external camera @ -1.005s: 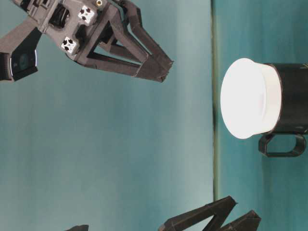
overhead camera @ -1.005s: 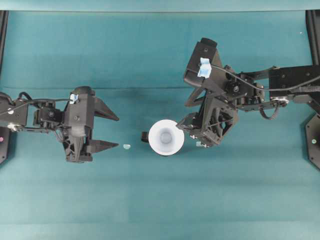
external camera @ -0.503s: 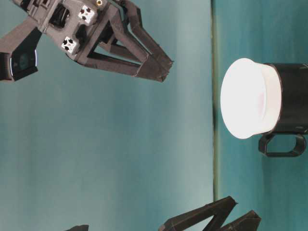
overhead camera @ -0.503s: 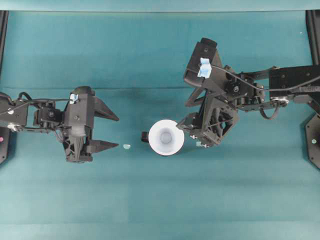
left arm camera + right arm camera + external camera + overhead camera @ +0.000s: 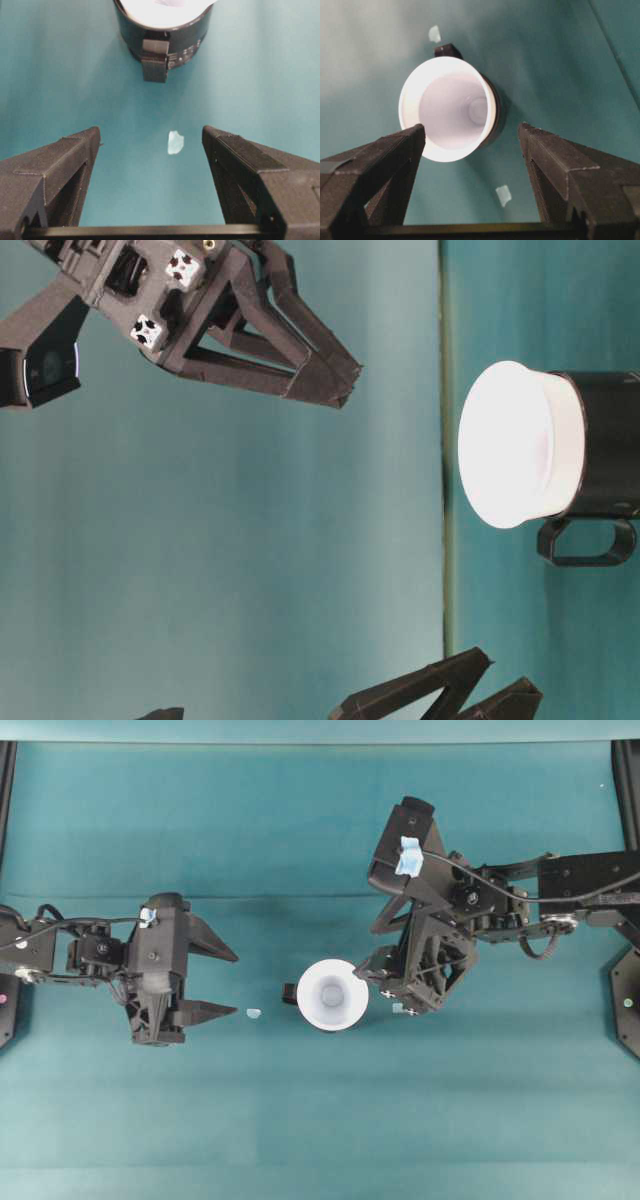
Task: Put the paper cup into the moved cup holder.
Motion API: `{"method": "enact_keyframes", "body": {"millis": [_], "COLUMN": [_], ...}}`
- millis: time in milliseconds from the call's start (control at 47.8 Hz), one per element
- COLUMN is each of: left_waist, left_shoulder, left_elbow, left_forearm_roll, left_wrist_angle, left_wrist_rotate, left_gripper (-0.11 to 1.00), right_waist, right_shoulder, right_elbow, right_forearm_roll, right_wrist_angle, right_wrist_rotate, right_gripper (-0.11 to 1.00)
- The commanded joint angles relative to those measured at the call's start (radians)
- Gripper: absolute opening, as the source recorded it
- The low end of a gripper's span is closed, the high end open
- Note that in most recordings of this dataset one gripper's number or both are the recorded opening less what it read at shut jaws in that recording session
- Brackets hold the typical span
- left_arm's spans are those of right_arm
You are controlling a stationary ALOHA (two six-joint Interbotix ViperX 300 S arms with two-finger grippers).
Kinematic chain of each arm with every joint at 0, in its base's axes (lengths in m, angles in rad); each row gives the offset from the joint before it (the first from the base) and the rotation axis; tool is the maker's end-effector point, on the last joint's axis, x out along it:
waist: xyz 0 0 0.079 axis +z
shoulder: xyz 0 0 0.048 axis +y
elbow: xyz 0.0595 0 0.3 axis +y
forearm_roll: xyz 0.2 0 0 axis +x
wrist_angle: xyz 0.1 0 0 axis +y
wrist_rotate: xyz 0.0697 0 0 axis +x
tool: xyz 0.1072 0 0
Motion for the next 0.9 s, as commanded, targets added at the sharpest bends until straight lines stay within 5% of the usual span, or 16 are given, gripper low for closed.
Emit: {"method": "enact_keyframes", "body": {"millis": [0,880], "left_waist": [-0.003,-0.005], "left_shoulder": [-0.011,-0.011], "left_elbow": [-0.012,-0.011], "left_forearm_roll": [0.002,0.002], "left_wrist_angle": [-0.005,-0.003], "left_wrist_rotate": [0.000,0.000], "left_gripper": [0.82,0.82], "right_waist": [0.003,0.006], "right_shoulder": [-0.023,-0.025], "right_elbow": [-0.008,0.003], "right_forearm_roll": [-0.002,-0.002], "right_wrist_angle": [-0.006,0.000], "right_wrist_rotate": [-0.009,-0.003], "right_gripper": [0.82,0.82]}}
